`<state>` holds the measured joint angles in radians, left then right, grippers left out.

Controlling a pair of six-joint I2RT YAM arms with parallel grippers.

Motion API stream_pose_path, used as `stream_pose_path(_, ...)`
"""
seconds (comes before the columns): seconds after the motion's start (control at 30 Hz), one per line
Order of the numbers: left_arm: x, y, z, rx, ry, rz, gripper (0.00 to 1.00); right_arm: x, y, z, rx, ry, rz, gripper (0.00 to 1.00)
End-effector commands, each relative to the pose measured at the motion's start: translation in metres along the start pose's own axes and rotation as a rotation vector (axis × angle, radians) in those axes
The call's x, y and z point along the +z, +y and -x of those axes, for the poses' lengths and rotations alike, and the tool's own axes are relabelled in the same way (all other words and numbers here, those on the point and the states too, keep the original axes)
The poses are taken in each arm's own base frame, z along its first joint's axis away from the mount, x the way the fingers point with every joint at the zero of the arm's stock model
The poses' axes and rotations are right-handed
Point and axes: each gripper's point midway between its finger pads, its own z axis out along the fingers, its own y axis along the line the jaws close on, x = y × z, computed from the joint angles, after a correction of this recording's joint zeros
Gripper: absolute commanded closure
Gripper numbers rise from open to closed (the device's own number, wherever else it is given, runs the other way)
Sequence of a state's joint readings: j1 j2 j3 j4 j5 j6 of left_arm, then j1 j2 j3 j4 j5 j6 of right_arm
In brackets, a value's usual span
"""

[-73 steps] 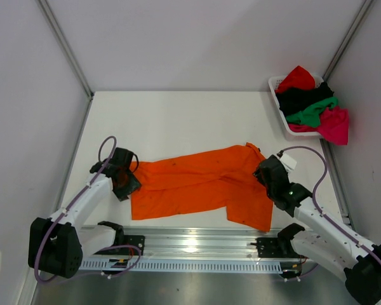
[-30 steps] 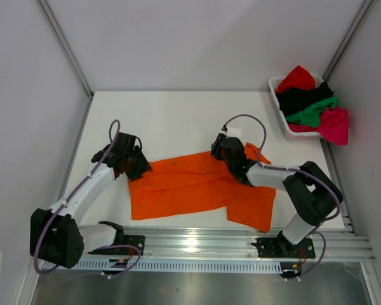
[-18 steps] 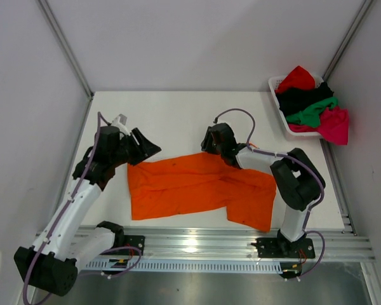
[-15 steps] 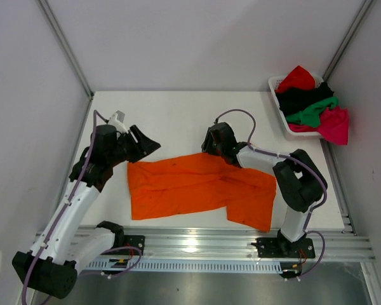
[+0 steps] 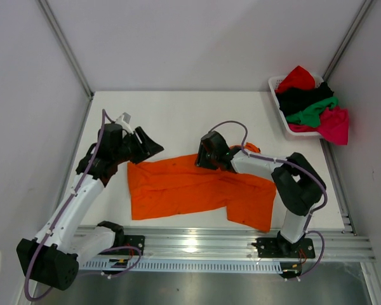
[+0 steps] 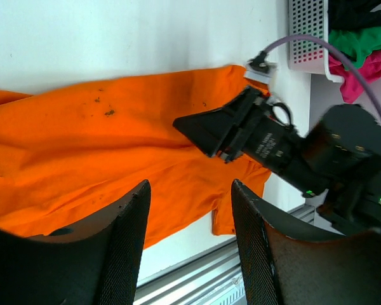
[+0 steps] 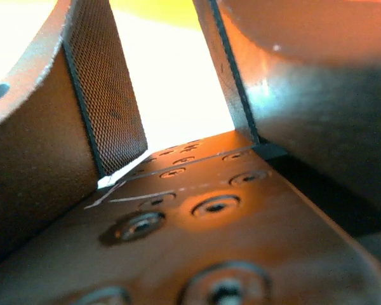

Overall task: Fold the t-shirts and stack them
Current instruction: Fold the tshirt

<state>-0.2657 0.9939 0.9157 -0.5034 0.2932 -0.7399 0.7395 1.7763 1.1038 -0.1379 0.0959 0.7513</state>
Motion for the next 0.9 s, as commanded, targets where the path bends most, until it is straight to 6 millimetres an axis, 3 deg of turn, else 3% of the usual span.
stream_pose_path(0.0, -0.004, -0.009, 0.003, 0.030, -0.012, -0.034, 0.43, 0.020, -0.001, -0.011, 0.009, 0.041, 0.000, 0.57)
stream_pose_path(0.17, -0.008, -0.008, 0.005, 0.034, -0.025, -0.022, 0.43, 0.052, 0.000, -0.018, -0.010, 0.073, 0.014, 0.57)
stream_pose_path(0.4, -0.014, -0.007, 0.005, 0.043, -0.037, -0.013, 0.43, 0.082, 0.009, -0.018, -0.021, 0.102, 0.041, 0.58)
stream_pose_path(0.67, -0.020, -0.007, 0.008, 0.052, -0.055, -0.006, 0.43, 0.090, 0.016, -0.002, -0.047, 0.081, 0.035, 0.58)
stream_pose_path(0.87, -0.017, -0.006, 0.006, 0.049, -0.043, -0.006, 0.43, 0.092, 0.010, 0.006, -0.061, 0.049, 0.004, 0.58)
